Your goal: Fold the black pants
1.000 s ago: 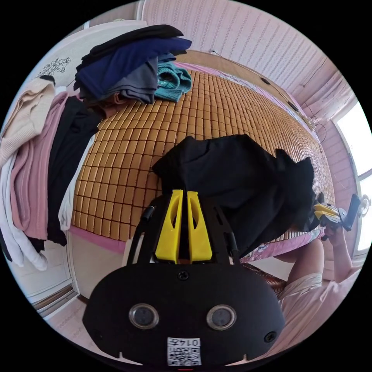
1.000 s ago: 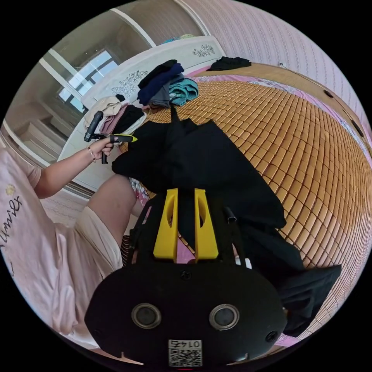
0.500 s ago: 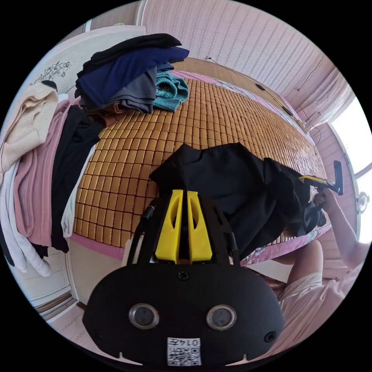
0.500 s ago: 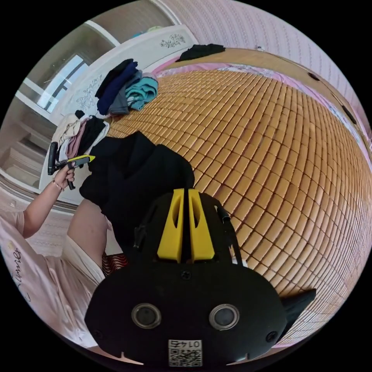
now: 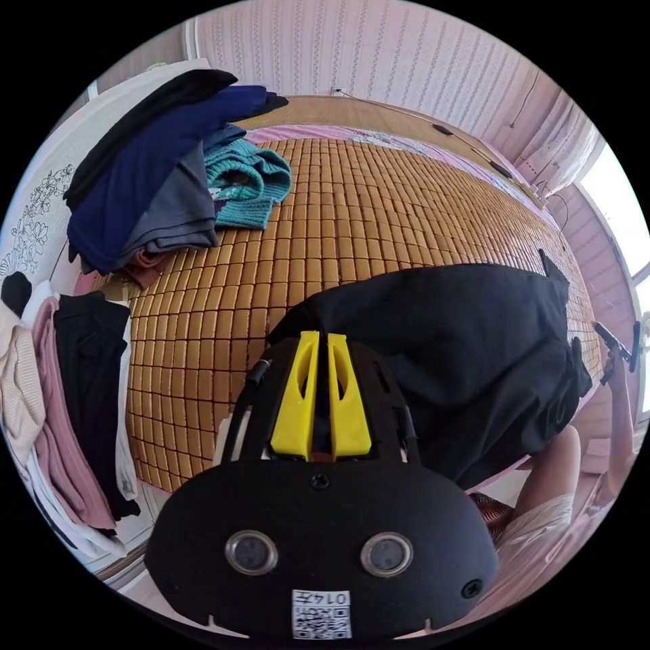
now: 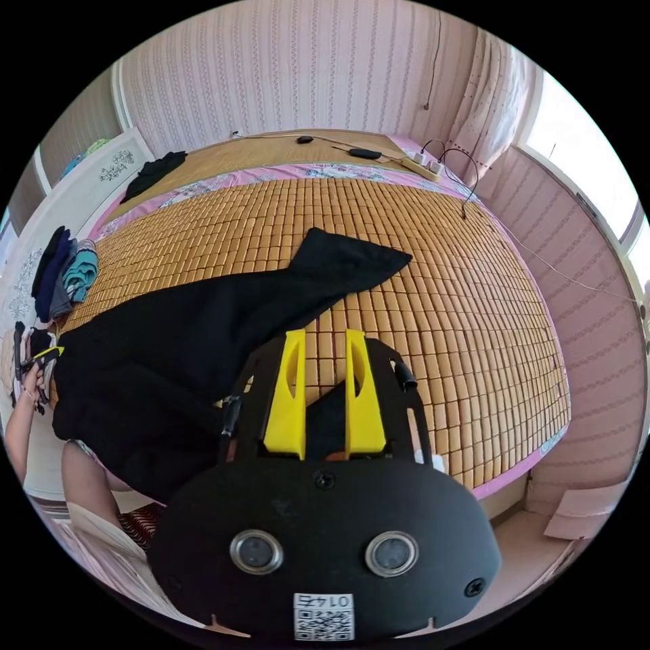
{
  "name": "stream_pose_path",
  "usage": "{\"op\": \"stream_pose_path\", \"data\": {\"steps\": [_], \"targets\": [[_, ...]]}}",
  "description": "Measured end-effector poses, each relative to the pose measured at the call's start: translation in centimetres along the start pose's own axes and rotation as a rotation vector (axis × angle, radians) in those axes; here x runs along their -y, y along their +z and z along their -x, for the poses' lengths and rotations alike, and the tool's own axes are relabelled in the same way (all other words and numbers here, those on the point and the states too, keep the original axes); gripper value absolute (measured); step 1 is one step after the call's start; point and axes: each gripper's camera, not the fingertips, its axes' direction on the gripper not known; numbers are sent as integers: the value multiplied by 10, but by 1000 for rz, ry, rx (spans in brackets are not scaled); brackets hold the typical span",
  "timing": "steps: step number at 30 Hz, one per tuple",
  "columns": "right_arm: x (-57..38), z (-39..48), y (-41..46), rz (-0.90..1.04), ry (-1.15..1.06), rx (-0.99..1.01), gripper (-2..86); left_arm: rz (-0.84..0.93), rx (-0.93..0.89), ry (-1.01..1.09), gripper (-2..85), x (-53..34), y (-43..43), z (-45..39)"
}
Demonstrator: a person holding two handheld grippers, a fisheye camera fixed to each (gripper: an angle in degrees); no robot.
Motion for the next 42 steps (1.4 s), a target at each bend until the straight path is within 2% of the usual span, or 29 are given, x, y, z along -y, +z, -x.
{"op": "stream_pose_path", "data": {"steps": [3, 6, 9, 12, 13, 15, 19, 22, 27, 32, 35, 39, 40, 42], "targets": [[16, 1, 22, 13, -4, -24, 116, 6, -4, -57, -8, 3, 5, 7], [37, -13, 48, 20, 109, -14, 119, -18, 22, -144, -8, 4, 2, 18], [54, -19, 77, 80, 199, 146, 114, -21, 73, -214, -9, 4, 3, 30], [63, 0, 93, 112, 142, 165, 70, -16, 132, -226, -9, 4, 3, 35], [64, 8, 94, 114, 96, 145, 30, 0, 124, -216, -9, 4, 5, 37], [60, 10, 84, 69, 60, 150, 2, 2, 112, -195, -9, 4, 8, 37], [27, -29, -3, -164, 108, 291, -6, -51, 32, -145, -9, 4, 1, 31], [7, -43, -84, -271, 3, 236, -4, -86, 11, -60, -9, 9, -5, 13], [41, -65, -92, -197, -98, 249, 16, -58, 41, -75, -9, 21, 6, 6], [17, -99, -43, -65, 61, 27, 115, -22, 63, -123, -9, 26, 21, 12], [-20, -121, -22, -18, 185, 30, 128, -8, 78, -108, -9, 29, 25, 7], [-48, -132, 27, 148, 249, 179, 120, 16, 85, -101, -9, 36, 33, 1], [-51, -130, 39, 195, 244, 199, 92, 20, 84, -103, -9, 38, 35, 0], [-51, -130, 40, 169, 231, 181, 31, 24, 87, -98, -9, 41, 37, -2]]}}
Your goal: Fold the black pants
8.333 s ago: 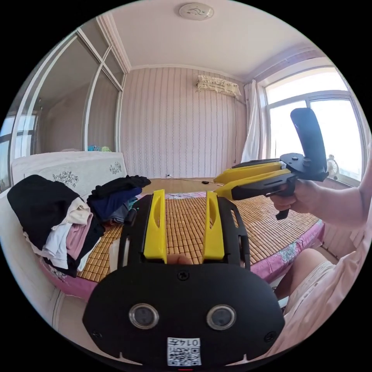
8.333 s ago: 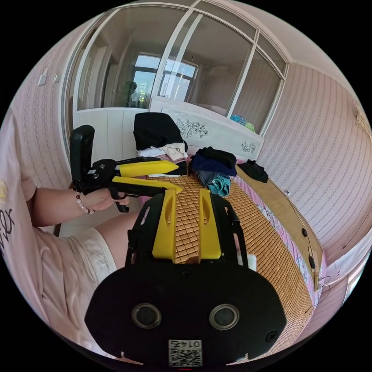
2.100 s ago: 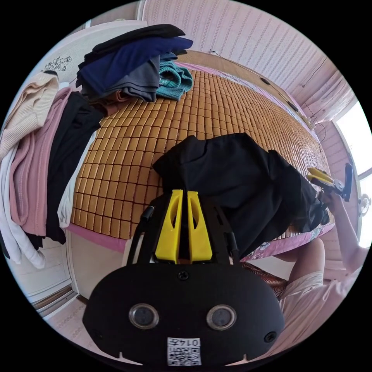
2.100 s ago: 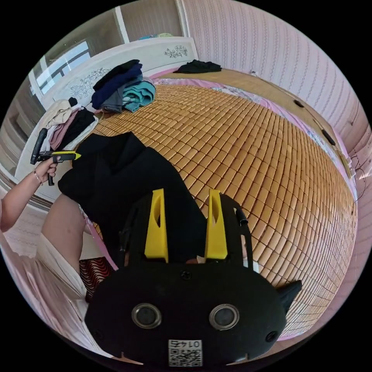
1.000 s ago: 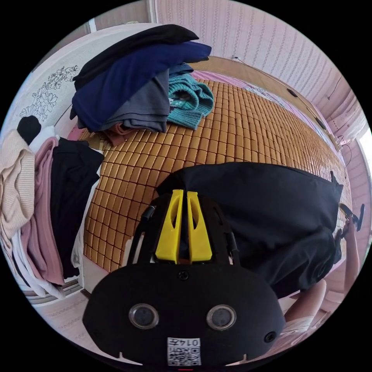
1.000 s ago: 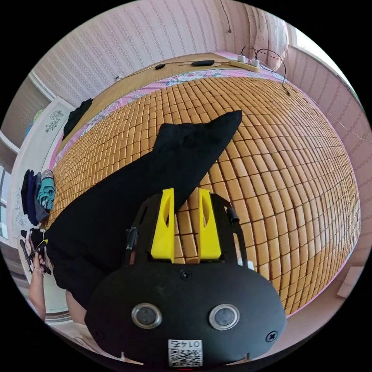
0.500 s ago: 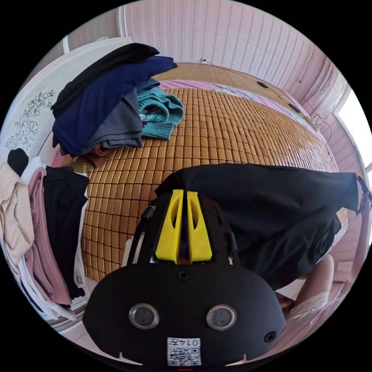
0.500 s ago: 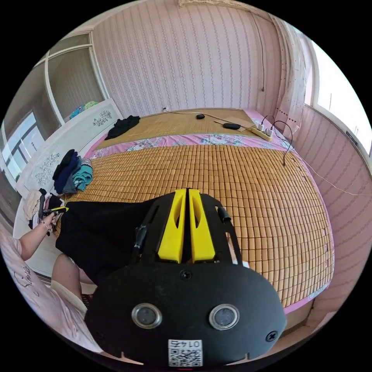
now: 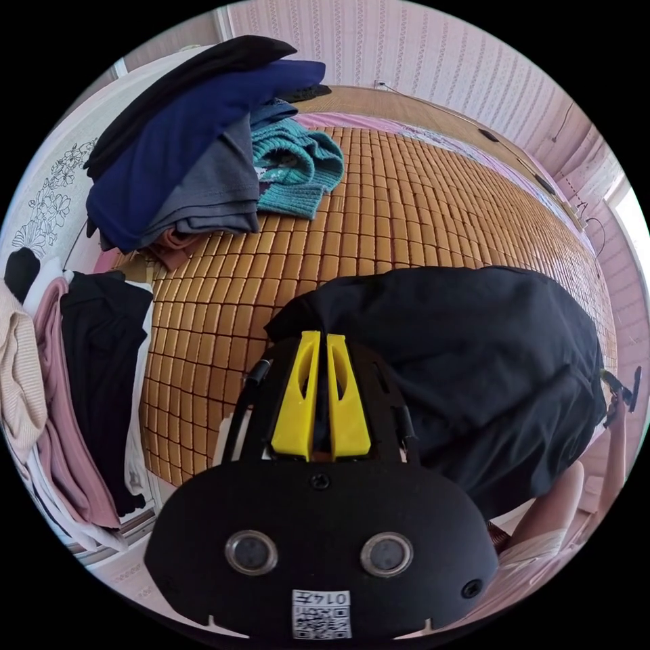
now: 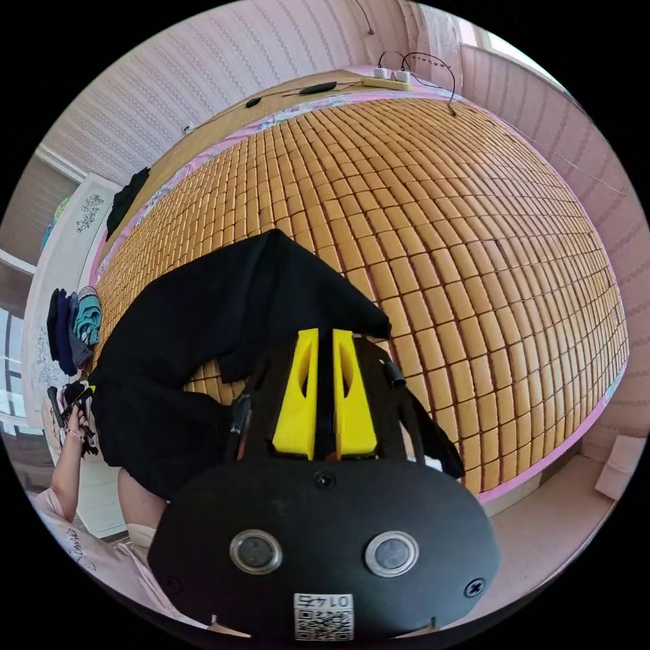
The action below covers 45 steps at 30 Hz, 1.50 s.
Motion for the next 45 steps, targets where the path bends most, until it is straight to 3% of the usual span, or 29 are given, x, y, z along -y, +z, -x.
{"op": "stream_pose_path", "data": {"steps": [7, 11, 13, 15, 21, 27, 29, 31, 34, 45], "targets": [[19, -50, -88, -187, -34, 29, -3, 1, -9, 16, -9, 14, -1, -2], [15, -55, -64, -76, -16, 128, 27, 10, -7, 1, -9, 18, 5, -3], [6, -48, -31, 43, -1, 208, 125, 15, -5, -9, -9, 20, 9, -6], [-3, -41, -10, 60, 33, 226, 129, 29, -3, -2, -9, 22, 12, -8], [1, -25, -6, 8, -30, 185, 29, 75, 19, 41, -10, 26, 25, -21], [6, -50, -114, -214, -174, 121, 9, 8, -16, 53, -10, 32, 7, -17], [15, -62, -139, -200, -242, -4, 9, -33, -50, 50, -10, 36, 1, -16], [21, -74, -131, -137, -250, -97, 17, -49, -73, 39, -10, 44, 3, -21], [30, -93, -98, -7, -83, -166, 54, -29, -36, 59, -10, 52, 12, -34], [38, -46, 1, -88, -84, -188, -4, 21, 81, 47, -8, 79, 33, -37]]}}
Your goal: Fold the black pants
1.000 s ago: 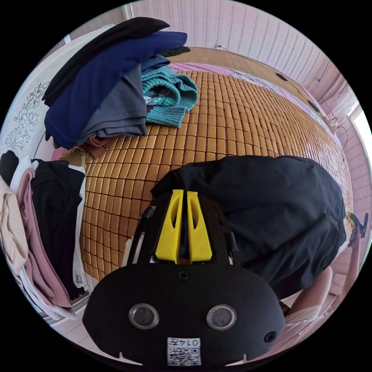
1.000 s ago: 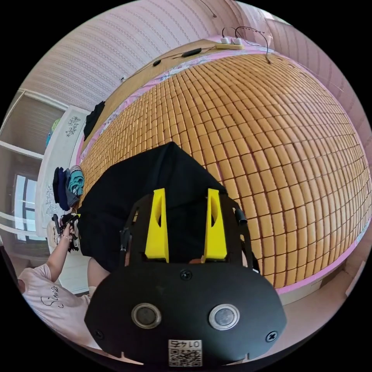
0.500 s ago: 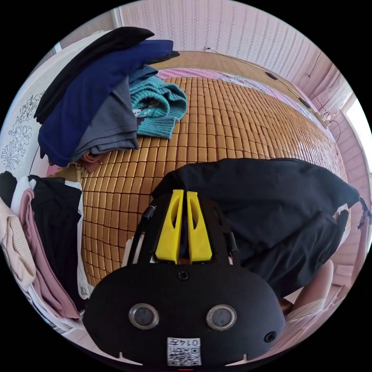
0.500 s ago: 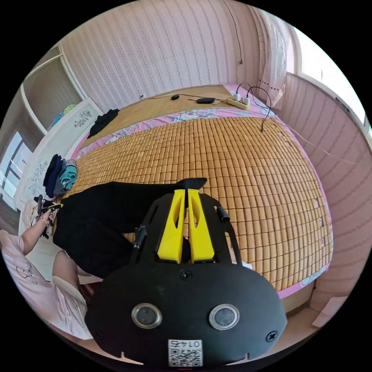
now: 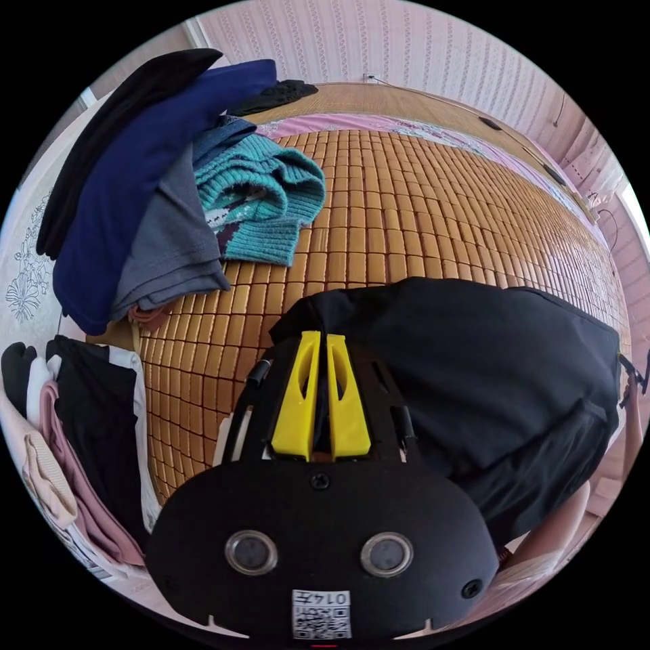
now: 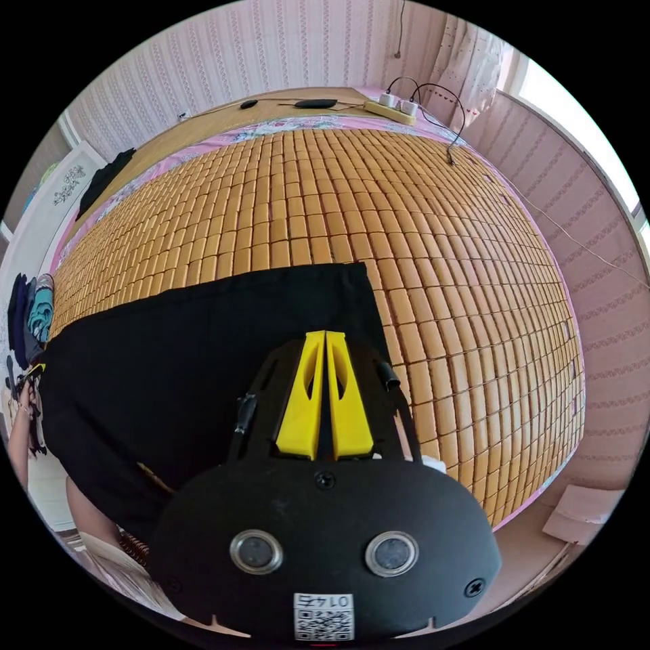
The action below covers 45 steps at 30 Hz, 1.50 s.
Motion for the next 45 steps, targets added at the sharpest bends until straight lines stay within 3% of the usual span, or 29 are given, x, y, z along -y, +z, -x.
{"op": "stream_pose_path", "data": {"steps": [6, 8, 13, 18, 21, 25, 29, 32, 37, 45], "targets": [[10, -14, -6, -26, 120, 24, -3, 24, -28, -39, 6, 11, 10, 2], [-13, -11, -42, -104, 93, 34, -1, -14, -48, -32, 24, 3, -3, 6], [-111, -3, -92, -85, 90, 138, 63, -136, -144, 148, 51, -72, -66, 2], [-157, 29, -62, 92, 98, 336, 94, 0, -336, 292, 53, -164, -75, -41], [-156, 47, -46, 114, 100, 335, 45, 47, -406, 306, 55, -200, -60, -72], [-166, 37, -129, -170, 116, 518, 10, 108, -392, 320, 54, -216, -40, -90], [-225, 13, -216, -376, 128, 473, 4, 118, -434, 328, 50, -222, -42, -85], [-265, -6, -185, -245, 271, 344, 3, 129, -434, 330, 50, -230, -43, -80], [-299, -18, -105, -38, 462, 321, 3, 167, -473, 317, 30, -244, -42, -65], [-280, 24, -88, 59, 413, 198, 1, 190, -423, 335, -9, -270, -49, -55]]}}
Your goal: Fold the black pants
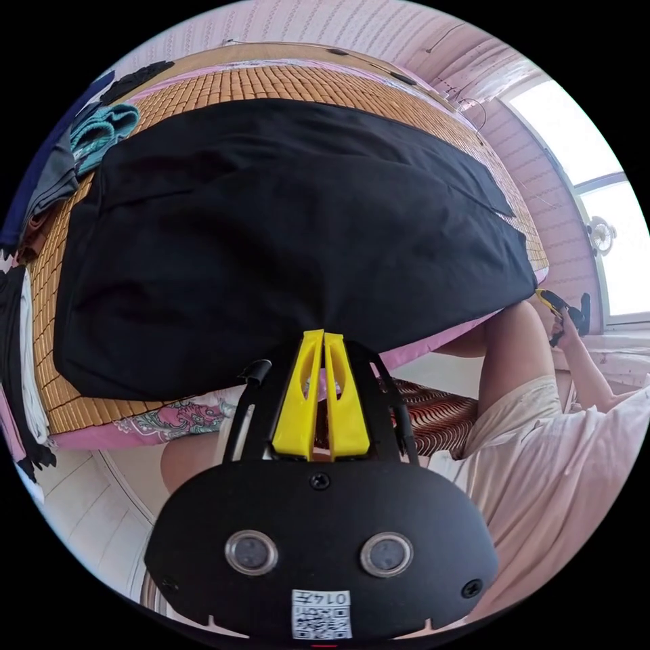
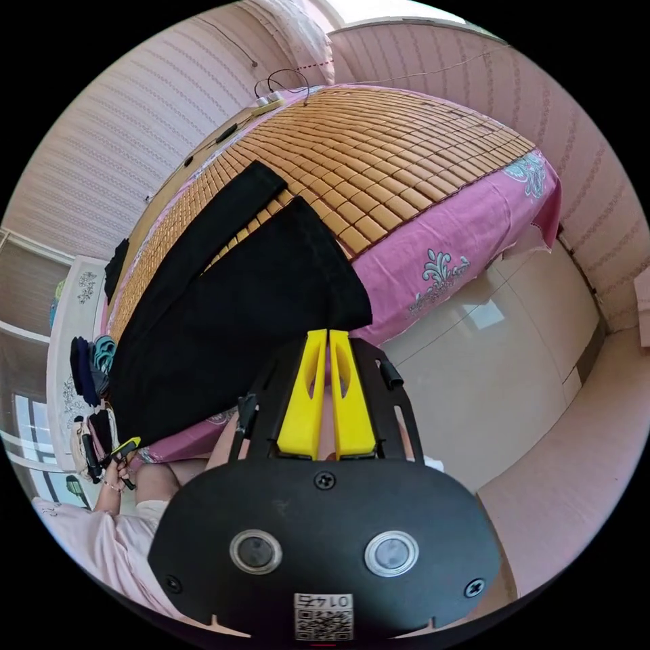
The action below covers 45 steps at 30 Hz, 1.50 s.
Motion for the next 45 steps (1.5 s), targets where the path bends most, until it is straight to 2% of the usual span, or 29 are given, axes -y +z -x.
{"op": "stream_pose_path", "data": {"steps": [4, 7, 9, 13, 17, 20, 23, 27, 30, 33, 35, 38, 40, 42, 44, 45], "targets": [[22, 54, -9, -23, -77, -237, 7, -19, -83, -19, -8, -25, -15, 9], [46, 149, -10, -80, -344, -354, 21, -151, -61, -98, -3, -59, -50, 27], [61, 225, 0, -109, -523, -318, 35, -238, -3, -177, 11, -82, -72, 46], [64, 452, 57, -67, -982, -13, 66, -371, 189, -362, 47, -128, -103, 102], [17, 684, 127, 65, -1340, 227, 87, -444, 218, -468, 64, -148, -112, 148], [-29, 825, 174, 106, -1533, 218, 108, -454, 196, -480, 73, -151, -109, 174], [-62, 932, 224, 159, -1643, 147, 115, -378, 180, -444, 81, -146, -94, 191], [-76, 1008, 279, 224, -1608, 100, 118, -328, 180, -362, 44, -151, -76, 194], [-82, 1033, 325, 401, -1599, 48, 85, -341, 144, -332, 1, -161, -79, 194], [-68, 1041, 304, 283, -1572, 203, 7, -397, 121, -313, -8, -177, -94, 191], [-52, 1045, 291, 257, -1501, 354, -3, -470, 87, -317, -9, -189, -111, 187], [-53, 1058, 307, 304, -1487, 355, -5, -481, 77, -328, -10, -197, -119, 187], [-54, 1065, 321, 313, -1446, 264, -2, -384, 92, -343, -10, -194, -101, 193], [-52, 1070, 317, 293, -1409, 313, 3, -360, 76, -351, -10, -196, -92, 195], [-65, 1079, 304, 273, -1499, 442, 24, -364, 84, -345, -10, -198, -90, 192], [-72, 1083, 304, 274, -1531, 427, 31, -363, 92, -342, -9, -199, -90, 190]]}}
